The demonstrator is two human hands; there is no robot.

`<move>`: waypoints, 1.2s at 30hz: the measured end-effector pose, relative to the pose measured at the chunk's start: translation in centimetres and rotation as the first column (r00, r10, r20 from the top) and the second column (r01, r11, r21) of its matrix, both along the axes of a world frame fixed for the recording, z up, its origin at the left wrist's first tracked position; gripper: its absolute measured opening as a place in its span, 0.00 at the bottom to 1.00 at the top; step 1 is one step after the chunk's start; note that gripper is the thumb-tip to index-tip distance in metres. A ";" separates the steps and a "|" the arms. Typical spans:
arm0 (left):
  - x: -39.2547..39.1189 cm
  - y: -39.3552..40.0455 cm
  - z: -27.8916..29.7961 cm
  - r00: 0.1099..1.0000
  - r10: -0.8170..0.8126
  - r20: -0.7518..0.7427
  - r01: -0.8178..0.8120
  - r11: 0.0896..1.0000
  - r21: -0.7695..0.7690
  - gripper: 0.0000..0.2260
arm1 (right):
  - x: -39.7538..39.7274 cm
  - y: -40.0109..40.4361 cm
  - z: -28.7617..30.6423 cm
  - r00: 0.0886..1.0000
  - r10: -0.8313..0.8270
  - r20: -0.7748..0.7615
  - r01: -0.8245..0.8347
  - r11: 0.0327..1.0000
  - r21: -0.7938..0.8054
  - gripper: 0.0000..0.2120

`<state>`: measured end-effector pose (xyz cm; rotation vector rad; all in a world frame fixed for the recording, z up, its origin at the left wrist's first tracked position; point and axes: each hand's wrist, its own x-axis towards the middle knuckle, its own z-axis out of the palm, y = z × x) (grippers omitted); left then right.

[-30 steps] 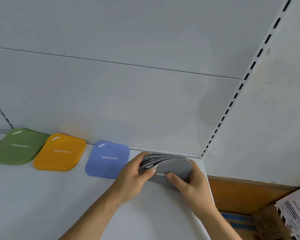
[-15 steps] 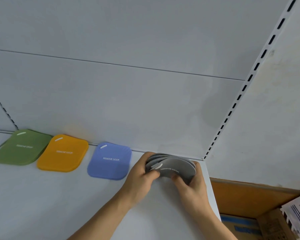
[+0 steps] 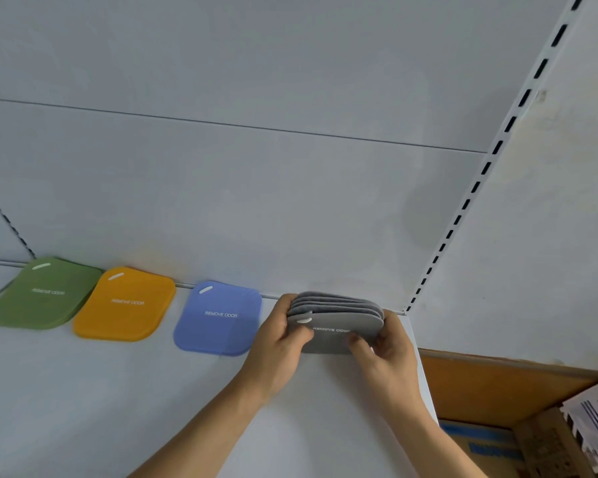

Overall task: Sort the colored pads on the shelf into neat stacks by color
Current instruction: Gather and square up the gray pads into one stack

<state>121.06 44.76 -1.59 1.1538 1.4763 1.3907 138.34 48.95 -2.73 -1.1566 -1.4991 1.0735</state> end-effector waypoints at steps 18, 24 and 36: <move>0.5 -0.1 -1.0 0.991 0.012 0.134 -0.019 0.998 0.052 0.14 | -1.1 -0.7 -0.4 0.997 -0.047 0.057 0.046 0.999 0.014 0.17; 0.8 -0.2 -1.5 0.994 -0.010 0.108 0.003 0.998 0.061 0.17 | -1.0 -0.7 -0.3 0.999 -0.003 0.051 0.005 0.999 -0.045 0.20; -0.9 1.2 -0.4 0.998 0.024 -0.061 -0.032 0.990 -0.137 0.06 | 0.0 1.1 0.4 0.967 0.037 0.253 -0.010 0.994 -0.108 0.11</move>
